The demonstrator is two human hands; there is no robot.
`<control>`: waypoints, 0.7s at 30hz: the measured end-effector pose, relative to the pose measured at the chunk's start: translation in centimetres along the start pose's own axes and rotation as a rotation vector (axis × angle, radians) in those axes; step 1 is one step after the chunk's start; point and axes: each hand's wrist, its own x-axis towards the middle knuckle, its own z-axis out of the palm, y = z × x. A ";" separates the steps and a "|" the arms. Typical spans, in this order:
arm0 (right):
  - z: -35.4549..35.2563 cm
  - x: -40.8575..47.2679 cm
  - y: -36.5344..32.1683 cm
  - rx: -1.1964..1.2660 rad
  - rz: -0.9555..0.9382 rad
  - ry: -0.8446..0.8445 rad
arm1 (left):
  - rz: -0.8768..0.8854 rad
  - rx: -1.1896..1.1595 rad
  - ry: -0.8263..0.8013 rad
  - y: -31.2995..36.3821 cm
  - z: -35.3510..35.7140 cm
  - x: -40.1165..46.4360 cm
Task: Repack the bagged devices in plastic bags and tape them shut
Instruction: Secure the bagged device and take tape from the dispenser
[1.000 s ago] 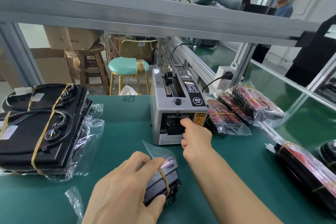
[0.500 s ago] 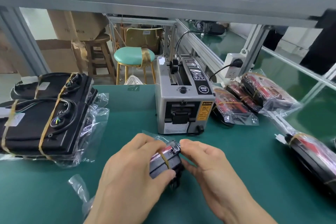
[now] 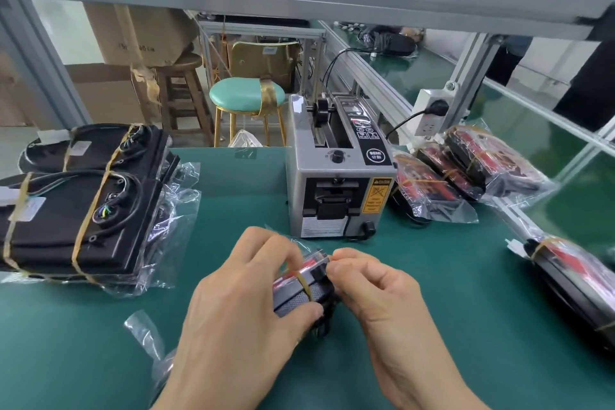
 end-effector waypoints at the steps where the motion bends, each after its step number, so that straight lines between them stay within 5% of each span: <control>1: 0.0 0.0 0.0 -0.011 -0.011 0.002 | 0.005 0.005 0.007 0.1 0.0 0.0; 21: 0.4 -0.1 -0.8 -0.201 -0.169 0.049 | -0.012 -0.001 0.001 0.2 0.2 -0.1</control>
